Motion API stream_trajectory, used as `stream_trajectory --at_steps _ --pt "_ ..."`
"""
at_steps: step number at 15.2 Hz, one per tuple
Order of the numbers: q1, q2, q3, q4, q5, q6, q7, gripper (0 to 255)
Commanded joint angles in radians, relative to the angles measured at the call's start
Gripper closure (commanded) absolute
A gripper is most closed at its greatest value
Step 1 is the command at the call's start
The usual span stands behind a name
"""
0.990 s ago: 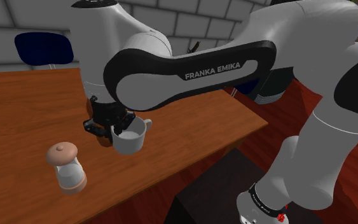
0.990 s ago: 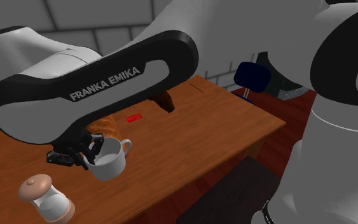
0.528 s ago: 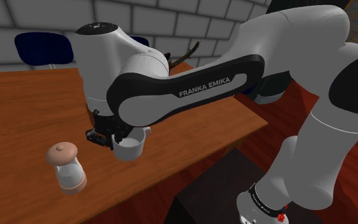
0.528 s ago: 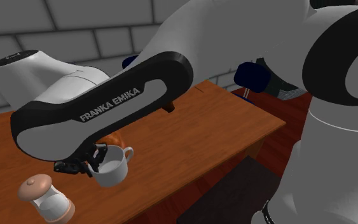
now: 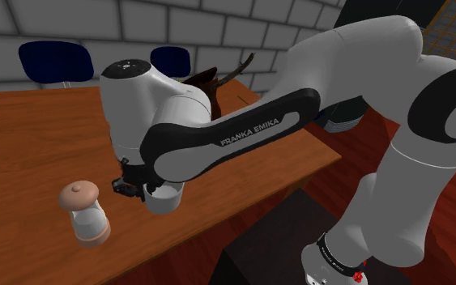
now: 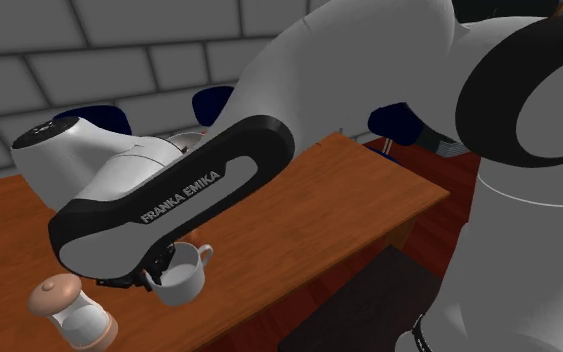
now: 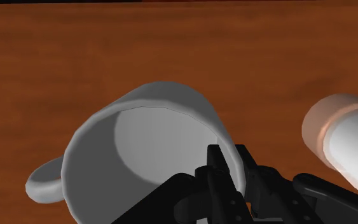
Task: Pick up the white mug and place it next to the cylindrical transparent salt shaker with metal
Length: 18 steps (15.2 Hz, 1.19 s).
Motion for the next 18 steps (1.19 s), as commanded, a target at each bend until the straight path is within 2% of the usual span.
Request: stream_trajectory --at_steps 1,6,14,15,18 --pt "0.001 0.011 -0.002 -0.012 -0.007 0.023 0.006 255" --pt "0.006 0.043 -0.009 -0.041 -0.028 0.080 0.022 255" --pt "0.006 0.046 -0.010 -0.043 -0.030 0.084 0.024 255" --pt "0.006 0.046 -0.010 -0.043 -0.030 0.084 0.024 0" --pt "0.006 0.046 -0.010 -0.043 -0.030 0.084 0.024 0"
